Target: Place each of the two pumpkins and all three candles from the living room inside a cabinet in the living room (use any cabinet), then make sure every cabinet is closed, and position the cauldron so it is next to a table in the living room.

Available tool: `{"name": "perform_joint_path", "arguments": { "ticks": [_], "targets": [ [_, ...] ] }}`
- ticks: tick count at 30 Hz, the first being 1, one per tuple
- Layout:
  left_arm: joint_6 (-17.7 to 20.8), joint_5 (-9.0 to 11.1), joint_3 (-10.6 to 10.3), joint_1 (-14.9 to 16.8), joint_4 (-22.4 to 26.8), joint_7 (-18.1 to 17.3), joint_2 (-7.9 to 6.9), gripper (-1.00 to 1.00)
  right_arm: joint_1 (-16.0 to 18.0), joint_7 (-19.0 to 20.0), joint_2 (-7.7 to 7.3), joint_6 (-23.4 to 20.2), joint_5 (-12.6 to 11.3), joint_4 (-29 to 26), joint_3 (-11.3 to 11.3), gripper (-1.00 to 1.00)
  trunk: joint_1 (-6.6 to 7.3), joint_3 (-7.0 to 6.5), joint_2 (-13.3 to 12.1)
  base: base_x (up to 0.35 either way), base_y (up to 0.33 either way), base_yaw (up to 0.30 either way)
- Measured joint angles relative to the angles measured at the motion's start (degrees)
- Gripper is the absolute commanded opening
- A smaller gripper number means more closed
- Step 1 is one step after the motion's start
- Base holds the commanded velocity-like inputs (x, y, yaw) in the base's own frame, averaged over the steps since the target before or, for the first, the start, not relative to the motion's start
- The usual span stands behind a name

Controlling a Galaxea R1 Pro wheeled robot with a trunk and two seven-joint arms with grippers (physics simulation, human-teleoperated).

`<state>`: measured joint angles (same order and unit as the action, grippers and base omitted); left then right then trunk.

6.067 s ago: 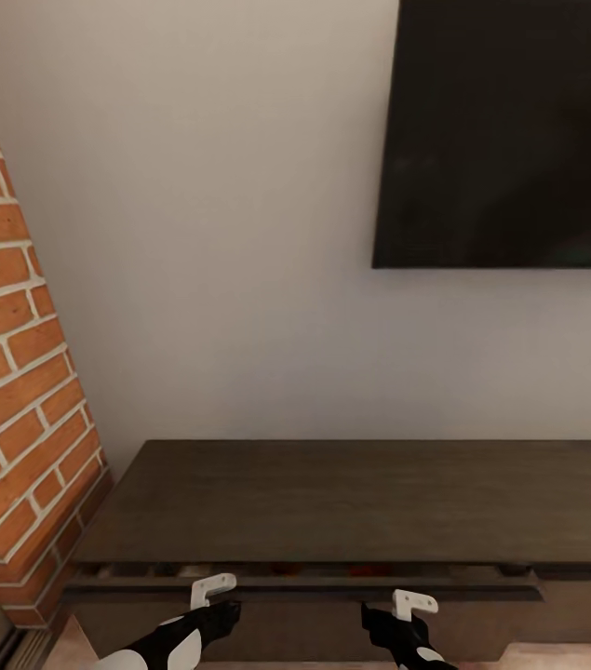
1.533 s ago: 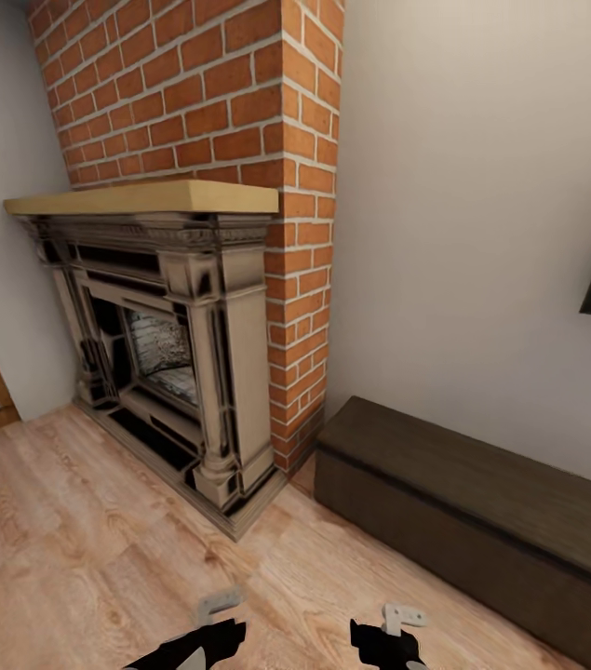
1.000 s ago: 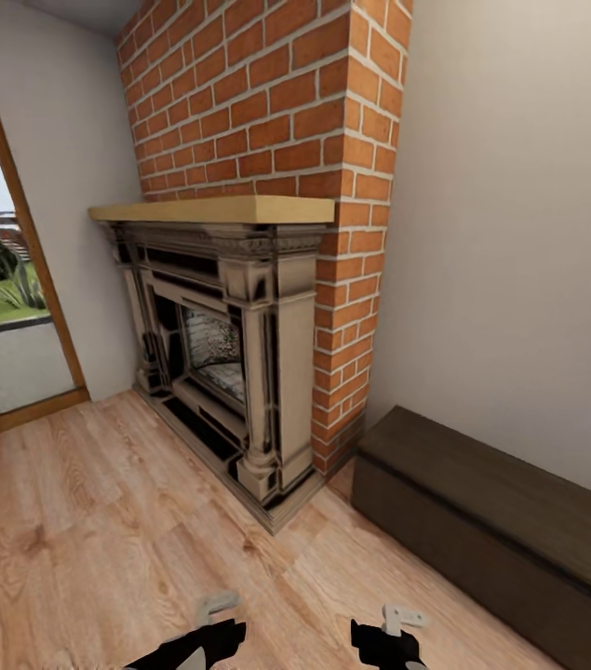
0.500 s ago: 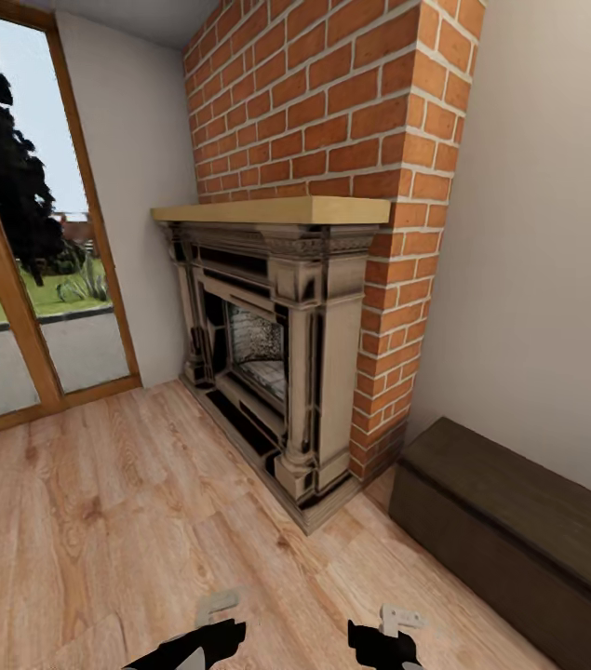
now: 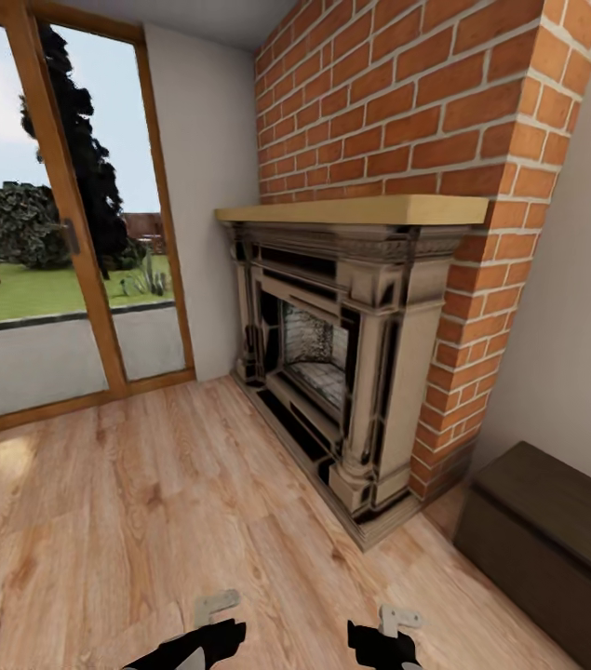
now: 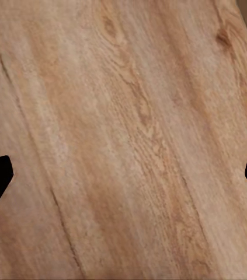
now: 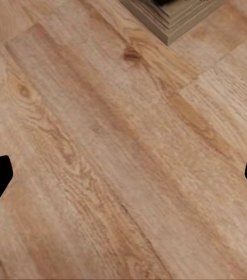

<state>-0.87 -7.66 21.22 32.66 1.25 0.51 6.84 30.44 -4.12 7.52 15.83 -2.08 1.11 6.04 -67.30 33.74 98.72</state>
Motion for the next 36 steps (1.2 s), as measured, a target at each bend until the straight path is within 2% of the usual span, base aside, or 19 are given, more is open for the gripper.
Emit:
{"name": "perform_joint_path", "arguments": {
  "ticks": [14, 36],
  "targets": [
    [0.00, 0.00, 0.01, 0.00, 0.00, -0.03, -0.09, 1.00, 0.00, 0.22, 0.10, 0.00, 0.00, 0.02, 0.00, 1.00, 0.00, 0.00, 0.00, 0.194, 0.277, 0.111],
    [0.05, -0.01, 0.03, 0.00, 0.00, 0.02, -0.09, 1.00, -0.14, 0.16, 0.29, -0.01, 0.00, 0.08, -0.01, 1.00, 0.01, 0.00, 0.00, 0.252, 0.227, 0.276]
  ]
}}
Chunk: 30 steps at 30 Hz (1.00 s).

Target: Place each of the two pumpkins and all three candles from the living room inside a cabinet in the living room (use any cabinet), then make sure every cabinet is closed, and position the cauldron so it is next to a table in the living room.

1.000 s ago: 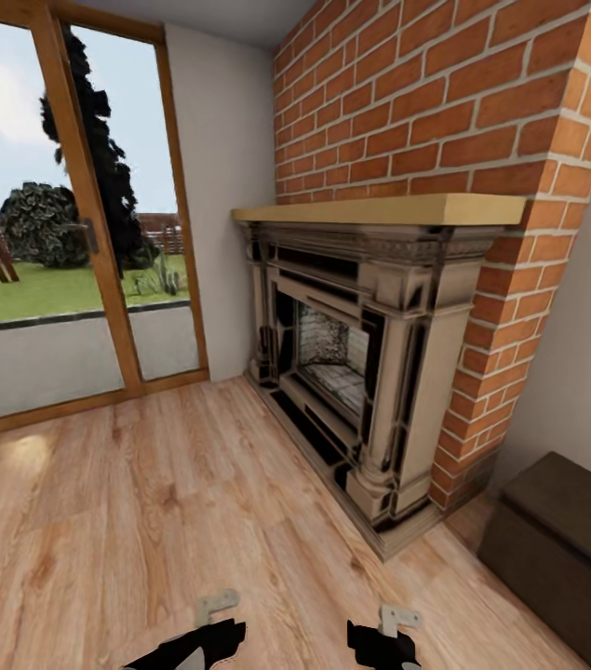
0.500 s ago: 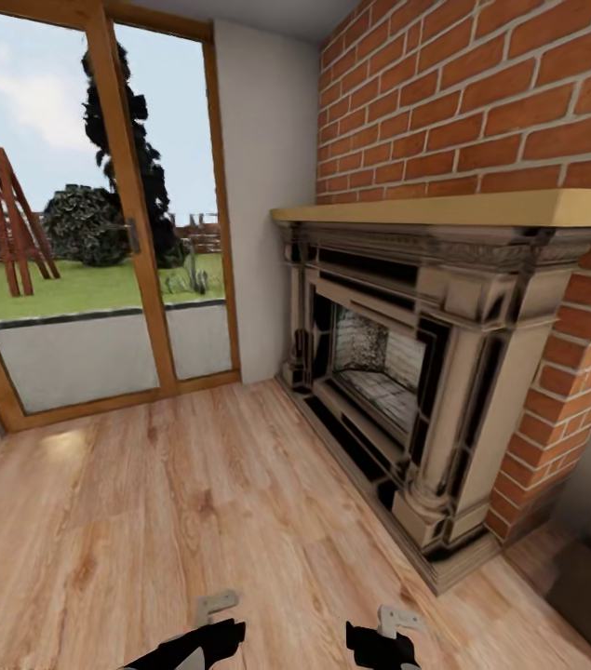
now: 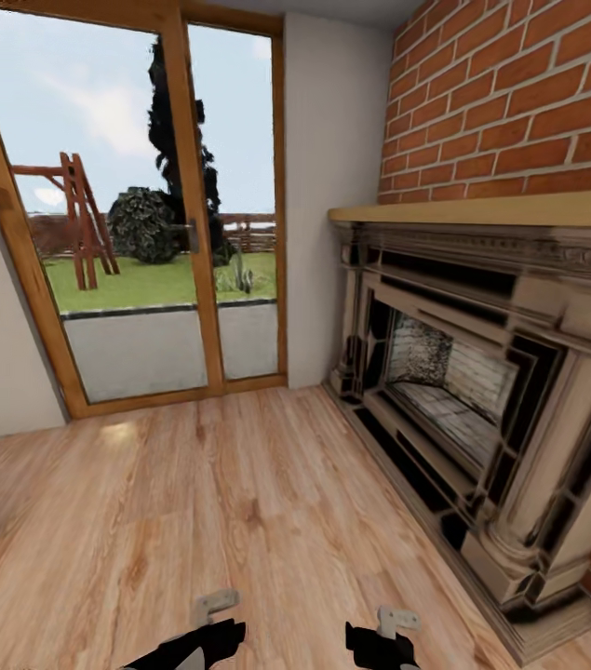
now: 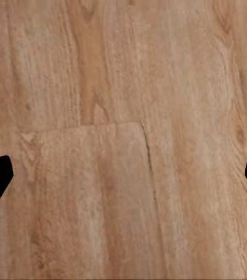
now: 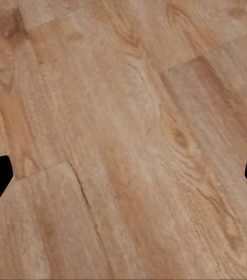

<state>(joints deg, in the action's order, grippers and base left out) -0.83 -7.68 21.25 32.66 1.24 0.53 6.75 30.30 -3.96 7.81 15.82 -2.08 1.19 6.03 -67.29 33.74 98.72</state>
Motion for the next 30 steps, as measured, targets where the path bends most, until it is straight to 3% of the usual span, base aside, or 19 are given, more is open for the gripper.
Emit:
{"name": "perform_joint_path", "arguments": {
  "ticks": [30],
  "targets": [
    [0.19, 0.01, 0.04, 0.00, -0.01, 0.10, -0.09, 1.00, -0.01, -0.02, -0.15, 0.01, 0.00, -0.05, 0.08, 1.00, 0.00, 0.00, 0.00, 0.327, 0.017, 0.267]
  ]
}}
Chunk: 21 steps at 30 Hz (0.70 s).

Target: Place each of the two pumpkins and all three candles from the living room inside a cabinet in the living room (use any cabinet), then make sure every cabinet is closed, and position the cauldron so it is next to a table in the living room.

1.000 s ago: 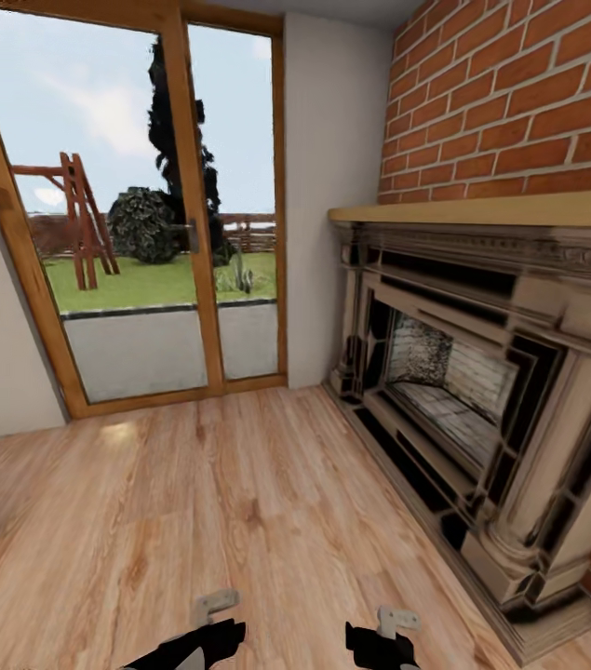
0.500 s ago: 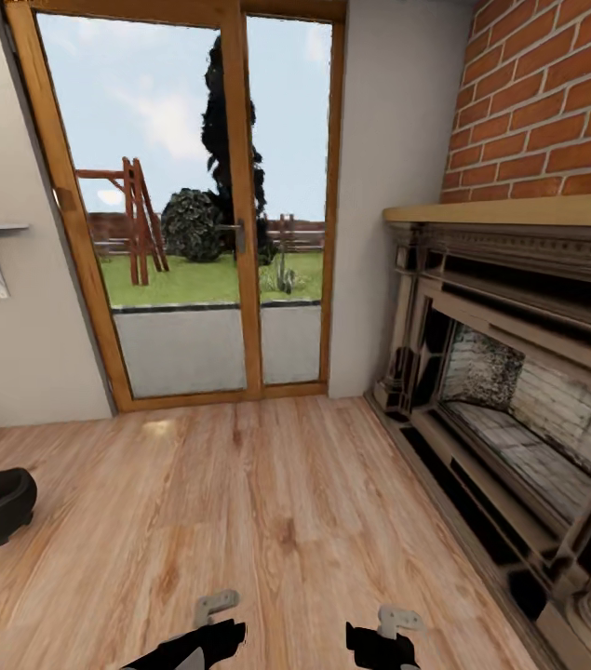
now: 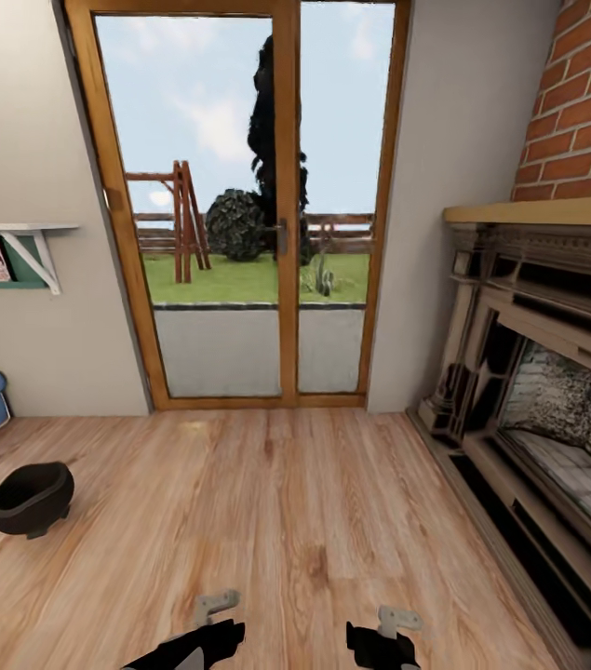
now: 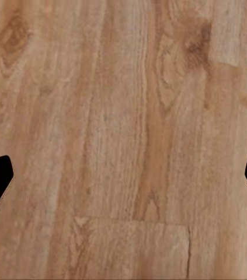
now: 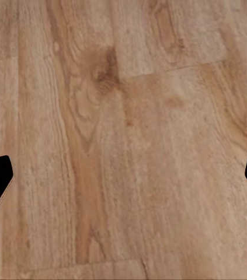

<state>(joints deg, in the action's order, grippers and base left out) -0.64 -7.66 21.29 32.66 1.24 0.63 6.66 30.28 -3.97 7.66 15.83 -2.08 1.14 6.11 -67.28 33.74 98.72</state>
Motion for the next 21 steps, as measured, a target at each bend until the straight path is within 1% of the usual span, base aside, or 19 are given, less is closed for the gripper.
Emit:
{"name": "perform_joint_path", "arguments": {
  "ticks": [7, 13, 21],
  "targets": [
    [0.00, 0.00, 0.02, 0.00, 0.00, 0.01, -0.36, 1.00, 0.00, 0.05, 0.03, 0.01, 0.00, -0.01, -0.04, 1.00, 0.00, 0.00, 0.00, 0.333, 0.000, 0.054],
    [0.00, -0.07, -0.05, 0.00, 0.00, 0.07, -0.79, 1.00, -0.01, 0.00, -0.02, 0.00, 0.00, -0.03, 0.00, 1.00, 0.00, 0.00, 0.00, 0.333, 0.000, 0.138],
    [0.00, -0.09, -0.07, 0.00, 0.00, 0.09, -0.87, 1.00, -0.01, 0.00, -0.08, 0.00, 0.00, -0.02, 0.01, 1.00, 0.00, 0.25, 0.00, 0.333, 0.000, 0.160]
  ]
}}
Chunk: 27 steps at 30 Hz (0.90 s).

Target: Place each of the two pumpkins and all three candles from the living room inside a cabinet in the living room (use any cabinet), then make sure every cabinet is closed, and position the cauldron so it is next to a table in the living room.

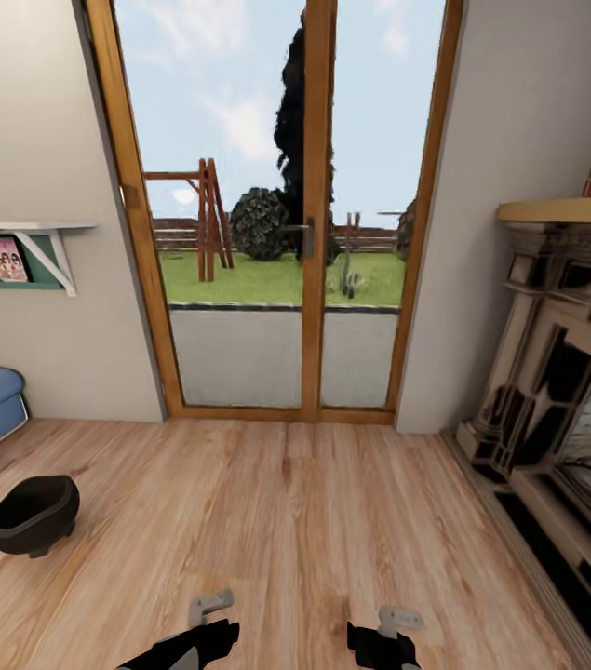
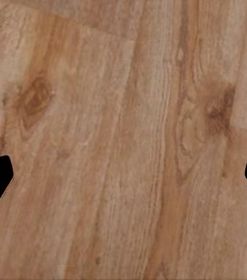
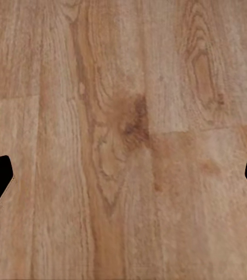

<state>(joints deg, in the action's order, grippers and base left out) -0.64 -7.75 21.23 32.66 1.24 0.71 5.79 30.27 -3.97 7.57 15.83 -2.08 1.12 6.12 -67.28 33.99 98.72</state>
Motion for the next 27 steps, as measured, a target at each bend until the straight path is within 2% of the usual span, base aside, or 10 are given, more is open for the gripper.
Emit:
{"name": "perform_joint_path", "arguments": {
  "ticks": [11, 16, 18, 20, 23, 27],
  "targets": [
    [0.00, 0.00, 0.00, 0.00, 0.00, 0.00, -0.01, 1.00, -0.01, 0.00, -0.02, 0.00, -0.03, 0.00, 0.00, 1.00, 0.00, 0.67, 0.00, 0.323, 0.000, 0.203],
    [0.04, 0.00, 0.00, -0.06, 0.00, 0.00, -0.02, 1.00, -0.01, 0.00, -0.07, 0.00, -0.01, 0.00, 0.00, 1.00, -0.02, 0.95, 0.00, 0.193, 0.000, 0.189],
    [0.05, -0.06, 0.00, -1.54, -0.02, -0.08, -0.46, 1.00, -0.18, -0.04, -0.10, -0.20, -0.01, 0.00, 0.01, 1.00, -0.03, 1.01, 0.00, 0.037, 0.000, 0.048],
    [0.00, -0.29, -0.06, -7.71, -0.03, -0.27, -1.21, 1.00, -5.94, -0.07, -0.68, -2.19, -0.06, -0.01, 0.04, 1.00, -0.04, 1.03, 0.00, 0.008, 0.000, 0.011],
    [-0.05, -0.43, -0.13, -9.79, -0.02, -0.34, -1.90, 1.00, -8.19, -0.07, -1.56, -2.69, -0.02, -0.04, -0.03, 1.00, -0.04, 1.03, 0.00, 0.003, 0.000, 0.004],
    [0.02, -0.53, -0.14, -10.99, -0.01, -0.30, -2.19, 1.00, -9.18, -0.09, -2.17, -2.90, 0.00, -0.05, -0.06, 1.00, -0.03, 1.02, 0.00, 0.086, 0.000, 0.001]
  ]
}}
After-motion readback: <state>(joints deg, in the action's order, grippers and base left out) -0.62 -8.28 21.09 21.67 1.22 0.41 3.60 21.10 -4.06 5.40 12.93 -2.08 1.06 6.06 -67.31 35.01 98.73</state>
